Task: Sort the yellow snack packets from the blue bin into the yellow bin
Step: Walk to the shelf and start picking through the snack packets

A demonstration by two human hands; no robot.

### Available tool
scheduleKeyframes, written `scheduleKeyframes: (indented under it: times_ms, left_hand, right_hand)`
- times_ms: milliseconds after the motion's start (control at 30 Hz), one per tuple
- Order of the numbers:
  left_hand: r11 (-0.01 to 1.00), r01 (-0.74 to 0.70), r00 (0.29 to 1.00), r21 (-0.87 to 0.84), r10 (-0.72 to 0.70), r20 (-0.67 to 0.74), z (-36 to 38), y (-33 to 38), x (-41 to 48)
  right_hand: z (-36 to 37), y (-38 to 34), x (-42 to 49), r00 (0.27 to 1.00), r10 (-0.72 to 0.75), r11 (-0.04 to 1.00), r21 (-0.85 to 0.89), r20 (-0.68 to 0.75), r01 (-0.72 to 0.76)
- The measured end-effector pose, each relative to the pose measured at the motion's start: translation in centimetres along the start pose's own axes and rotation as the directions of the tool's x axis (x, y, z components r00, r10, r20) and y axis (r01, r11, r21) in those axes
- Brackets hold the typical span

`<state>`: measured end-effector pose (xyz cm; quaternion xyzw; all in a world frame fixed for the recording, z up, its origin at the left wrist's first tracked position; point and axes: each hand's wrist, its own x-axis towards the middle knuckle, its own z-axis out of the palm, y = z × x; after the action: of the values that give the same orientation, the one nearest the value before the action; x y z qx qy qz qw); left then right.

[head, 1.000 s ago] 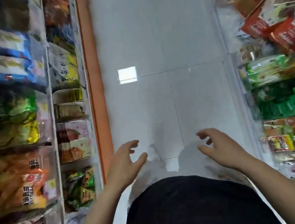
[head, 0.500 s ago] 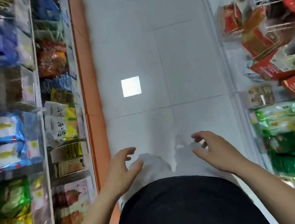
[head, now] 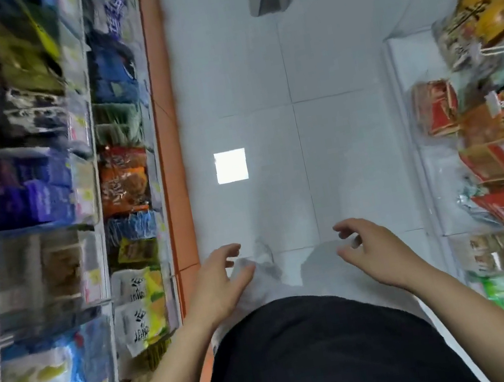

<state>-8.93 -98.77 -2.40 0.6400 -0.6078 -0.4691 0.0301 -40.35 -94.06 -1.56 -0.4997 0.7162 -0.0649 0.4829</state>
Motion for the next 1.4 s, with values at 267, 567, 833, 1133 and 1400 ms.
scheduleKeyframes:
  times_ms: [267,567,833,1133,1400]
  left_hand:
    - [0.988,-0.130,0.990,0.087,0.125,0.060,-6.5,14.3,19.5]
    - [0.999,-0.010,1.000,0.040,0.011,-0.009,-10.6,23.3,31.3]
    - [0.996,0.089,0.995,-0.004,-0.089,-0.047,-16.7,26.0,44.0]
    - [0.999,-0.035,0.999,0.003,0.035,0.014,-27.0,36.3,64.5]
    - [0.996,-0.086,0.996,0.016,0.086,0.029,-32.3,47.2,82.1]
  right_hand:
    - [-10.2,-1.0,10.9,0.989,0.137,0.987,0.094,-0.049,-0.132]
    - [-26.7,-7.3,28.9,0.999,-0.036,0.999,0.013,0.001,0.036]
    - [-35.3,-17.9,45.9,0.990,-0.138,0.990,-0.031,0.031,0.139]
    - [-44.2,-23.6,57.3,0.999,0.029,0.999,0.034,0.019,-0.029]
    - [-53.8,-25.3,70.5,0.993,0.111,0.993,0.035,0.047,-0.113]
